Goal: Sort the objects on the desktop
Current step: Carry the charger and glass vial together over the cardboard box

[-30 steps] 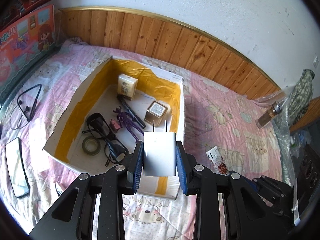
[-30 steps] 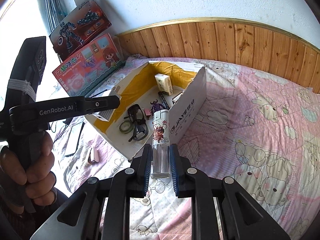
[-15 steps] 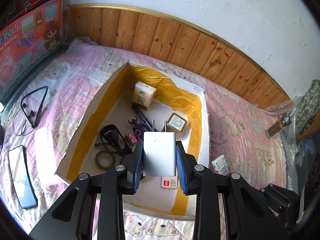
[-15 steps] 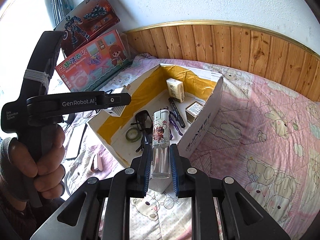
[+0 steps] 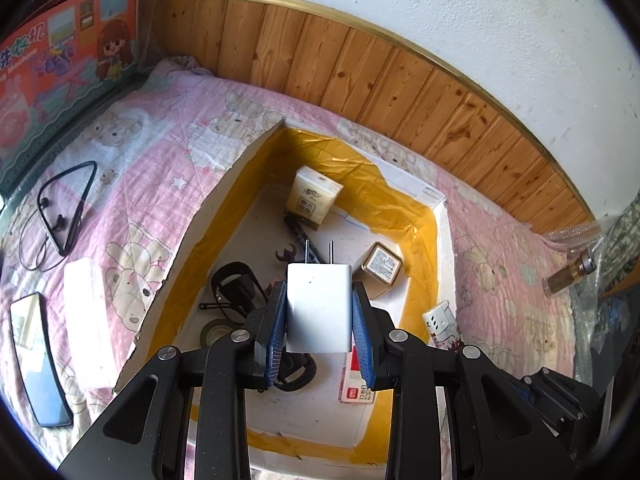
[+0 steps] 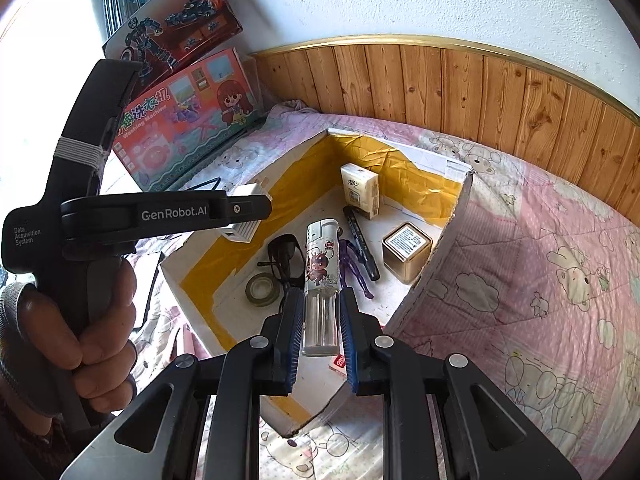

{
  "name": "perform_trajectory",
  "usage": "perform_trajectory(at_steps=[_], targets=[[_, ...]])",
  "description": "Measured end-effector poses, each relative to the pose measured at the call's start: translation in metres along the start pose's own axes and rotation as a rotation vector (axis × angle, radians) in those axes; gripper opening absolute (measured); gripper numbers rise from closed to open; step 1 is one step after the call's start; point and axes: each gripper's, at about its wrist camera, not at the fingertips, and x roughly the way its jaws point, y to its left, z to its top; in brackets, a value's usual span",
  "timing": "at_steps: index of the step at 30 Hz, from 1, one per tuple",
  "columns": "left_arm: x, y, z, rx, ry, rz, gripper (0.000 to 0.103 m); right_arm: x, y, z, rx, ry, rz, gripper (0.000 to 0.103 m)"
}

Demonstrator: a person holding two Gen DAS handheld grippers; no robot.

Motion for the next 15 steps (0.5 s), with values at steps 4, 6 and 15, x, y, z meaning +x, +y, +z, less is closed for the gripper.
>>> perform_trajectory(at_steps=[4, 6, 15], targets=[[0.011, -0.003, -0.002, 0.014, 0.036, -0.005, 0.031, 0.012, -0.004, 0.012, -0.004, 0.015, -0.009, 0.02], [0.014, -0.006, -0.004, 0.023, 0.05, -0.008, 0.031, 0.018, -0.007, 0.019, -0.007, 0.022, -0.013, 0.02], [0.022, -0.011, -0.011, 0.05, 0.096, -0.025, 0.031, 0.051, -0.016, 0.051, 0.006, 0.056, -0.022, 0.02]])
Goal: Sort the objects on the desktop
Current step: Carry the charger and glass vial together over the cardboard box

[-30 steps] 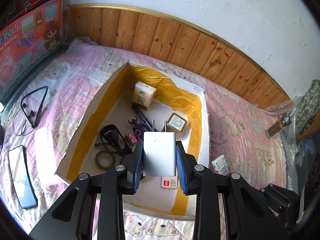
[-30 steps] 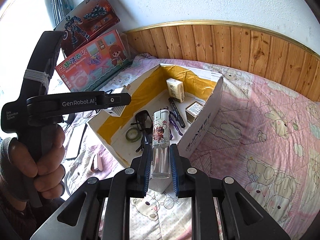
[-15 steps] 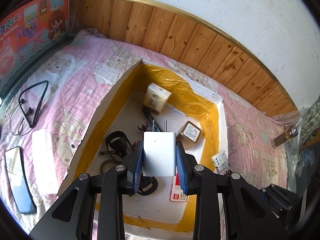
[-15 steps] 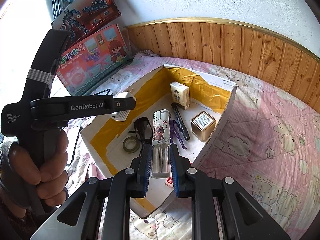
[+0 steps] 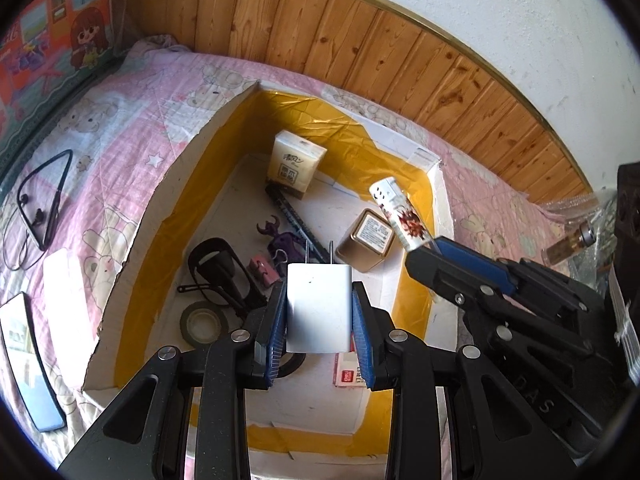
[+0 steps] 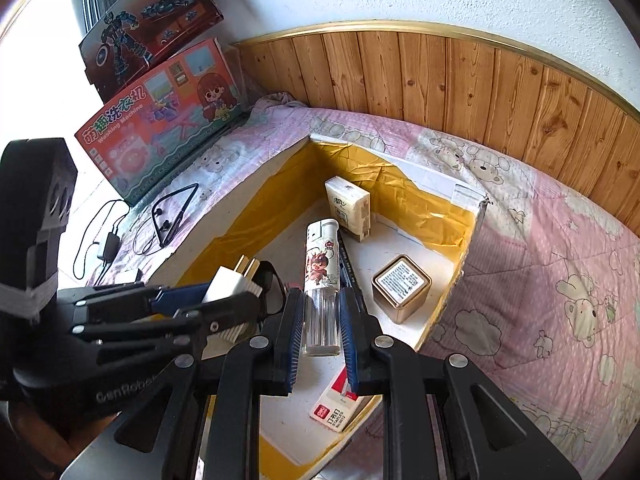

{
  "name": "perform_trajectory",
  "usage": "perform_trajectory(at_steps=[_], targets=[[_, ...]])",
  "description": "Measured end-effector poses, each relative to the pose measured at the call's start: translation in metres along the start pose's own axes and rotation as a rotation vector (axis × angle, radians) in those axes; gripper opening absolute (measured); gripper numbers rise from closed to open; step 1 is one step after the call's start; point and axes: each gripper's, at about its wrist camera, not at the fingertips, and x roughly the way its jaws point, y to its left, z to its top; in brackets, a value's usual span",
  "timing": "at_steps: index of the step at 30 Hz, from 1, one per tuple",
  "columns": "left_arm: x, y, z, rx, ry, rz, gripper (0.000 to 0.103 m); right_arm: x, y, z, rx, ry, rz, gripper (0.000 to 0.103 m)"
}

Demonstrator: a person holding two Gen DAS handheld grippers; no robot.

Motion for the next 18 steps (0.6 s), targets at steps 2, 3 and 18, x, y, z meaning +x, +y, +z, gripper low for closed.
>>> perform_trajectory(at_steps=[2, 3, 18], targets=[[0.001, 0.0, 0.0, 0.0, 0.005, -0.001, 0.031, 0.007, -0.001, 0.007, 0.003, 0.008, -0.005, 0.02], [0.002, 0.0, -0.001, 0.001, 0.009, -0.004, 0.031, 0.011, -0.002, 0.011, 0.008, 0.013, -0.005, 0.02], [0.015, -0.002, -0.004, 0.036, 0.054, 0.0, 0.031, 0.059, -0.034, 0.038, 0.13, 0.09, -0.003, 0.02]])
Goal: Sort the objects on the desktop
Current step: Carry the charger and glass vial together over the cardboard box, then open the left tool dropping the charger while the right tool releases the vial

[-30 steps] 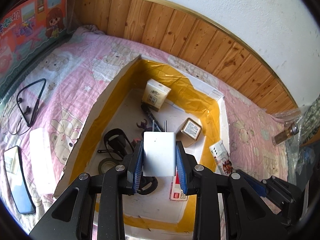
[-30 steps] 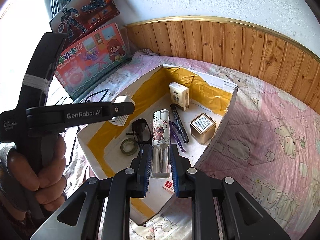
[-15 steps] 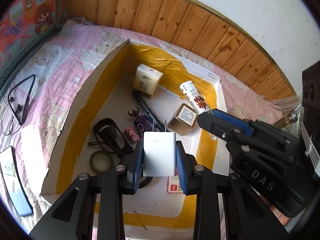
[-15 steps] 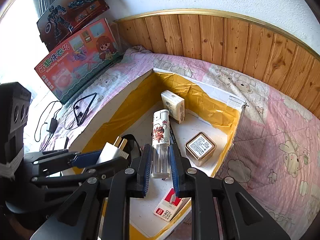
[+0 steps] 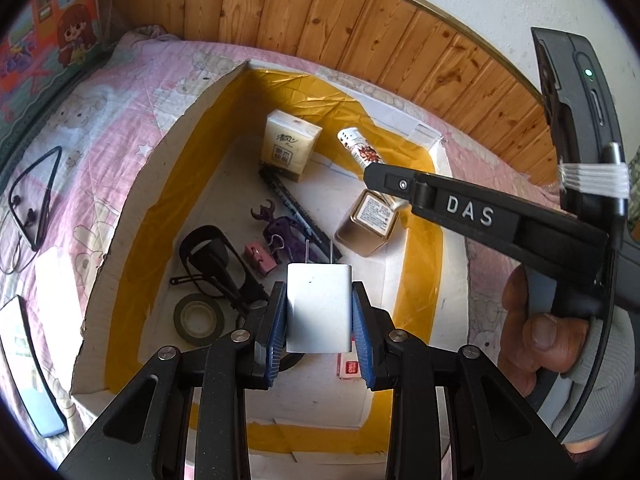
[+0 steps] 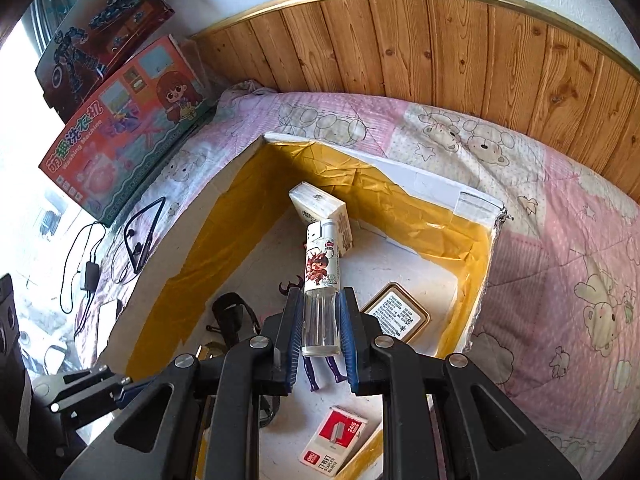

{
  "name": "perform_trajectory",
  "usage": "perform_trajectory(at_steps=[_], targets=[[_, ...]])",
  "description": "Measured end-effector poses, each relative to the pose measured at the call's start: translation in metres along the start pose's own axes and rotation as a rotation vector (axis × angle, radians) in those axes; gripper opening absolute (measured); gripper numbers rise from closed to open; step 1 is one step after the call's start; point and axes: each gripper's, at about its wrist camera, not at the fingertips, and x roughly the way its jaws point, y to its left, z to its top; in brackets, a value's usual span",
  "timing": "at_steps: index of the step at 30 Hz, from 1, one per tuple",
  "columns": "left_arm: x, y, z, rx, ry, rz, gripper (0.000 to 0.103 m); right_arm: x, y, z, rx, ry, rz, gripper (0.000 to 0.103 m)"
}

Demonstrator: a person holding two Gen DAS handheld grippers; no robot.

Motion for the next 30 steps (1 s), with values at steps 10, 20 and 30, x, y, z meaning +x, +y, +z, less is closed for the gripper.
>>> perform_trajectory(at_steps=[10, 20, 30], targets=[[0.009, -0.004, -0.003, 0.008, 0.047, -0.014, 0.031, 0.03, -0.019, 0.02, 0.12, 0.055, 0.006, 0.02], [0.016, -0.003, -0.003, -0.006, 0.083, -0.02, 0.032, 0.054, -0.019, 0.029, 0.141, 0.102, -0.012, 0.015], [0.014, -0.001, -0.002, -0.031, 0.111, -0.039, 0.039, 0.047, -0.02, 0.028, 0.115, 0.111, -0.026, 0.016]])
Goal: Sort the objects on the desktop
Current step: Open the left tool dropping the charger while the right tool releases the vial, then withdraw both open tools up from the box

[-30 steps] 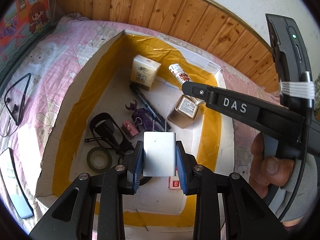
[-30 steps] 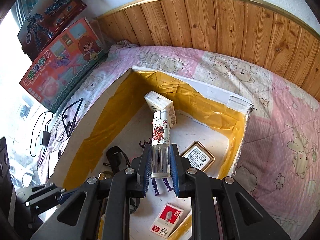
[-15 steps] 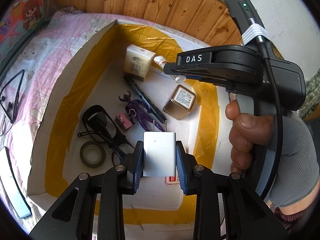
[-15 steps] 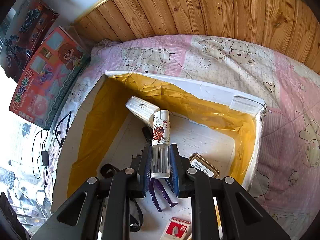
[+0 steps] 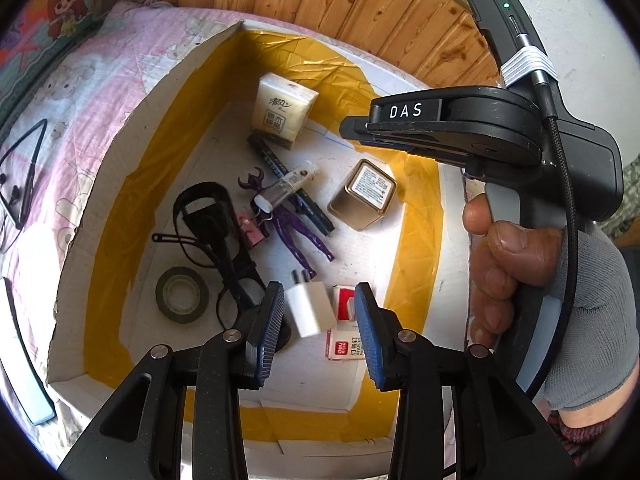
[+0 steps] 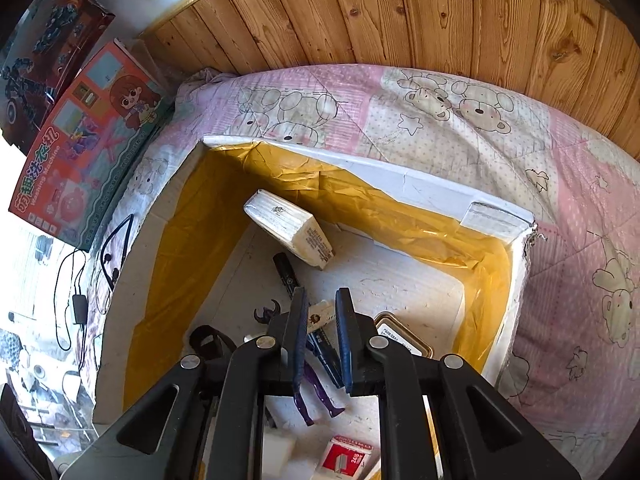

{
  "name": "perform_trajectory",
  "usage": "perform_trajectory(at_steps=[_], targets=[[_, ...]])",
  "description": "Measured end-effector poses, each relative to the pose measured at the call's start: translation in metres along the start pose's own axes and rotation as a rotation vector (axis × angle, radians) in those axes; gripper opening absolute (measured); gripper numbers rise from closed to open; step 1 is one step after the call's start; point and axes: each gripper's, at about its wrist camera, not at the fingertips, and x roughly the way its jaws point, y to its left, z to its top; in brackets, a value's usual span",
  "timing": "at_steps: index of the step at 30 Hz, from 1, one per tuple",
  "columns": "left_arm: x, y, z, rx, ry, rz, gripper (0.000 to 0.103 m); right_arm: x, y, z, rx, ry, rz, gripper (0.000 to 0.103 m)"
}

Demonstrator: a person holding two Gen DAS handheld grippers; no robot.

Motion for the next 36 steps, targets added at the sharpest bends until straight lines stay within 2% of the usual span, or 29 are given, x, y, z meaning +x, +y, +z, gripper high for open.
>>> perform_trajectory(at_steps=[7, 12, 18, 22, 24, 26, 30, 32, 36], targets=[[-0.011, -0.003, 0.0, -0.004, -0.015, 0.011, 0.041, -0.012, 0.004, -0.01, -0.037, 0.007, 0.001, 0.02], [-0.021, -0.006, -0.001, 0.005, -0.041, 0.044, 0.041, -0.028, 0.015, -0.023, -0.11, -0.002, -0.018, 0.02], [-0.036, -0.006, -0.005, 0.024, -0.096, 0.126, 0.041, -0.049, 0.023, -0.04, -0.204, -0.015, -0.048, 0.021], [-0.048, -0.003, -0.007, 0.027, -0.144, 0.207, 0.041, -0.065, 0.031, -0.06, -0.301, -0.023, -0.074, 0.022], [-0.052, -0.003, -0.008, 0.032, -0.156, 0.213, 0.041, -0.076, 0.037, -0.075, -0.365, -0.037, -0.091, 0.027], [-0.055, -0.004, -0.009, 0.032, -0.171, 0.225, 0.041, -0.088, 0.044, -0.091, -0.437, -0.06, -0.108, 0.037], [-0.059, -0.006, -0.012, 0.041, -0.198, 0.224, 0.041, -0.11, 0.056, -0.125, -0.552, -0.102, -0.143, 0.045], [-0.064, -0.008, -0.015, 0.05, -0.219, 0.223, 0.047, -0.12, 0.061, -0.141, -0.587, -0.119, -0.155, 0.051], [-0.074, -0.007, -0.021, 0.035, -0.264, 0.23, 0.05, -0.127, 0.063, -0.166, -0.613, -0.13, -0.152, 0.052]])
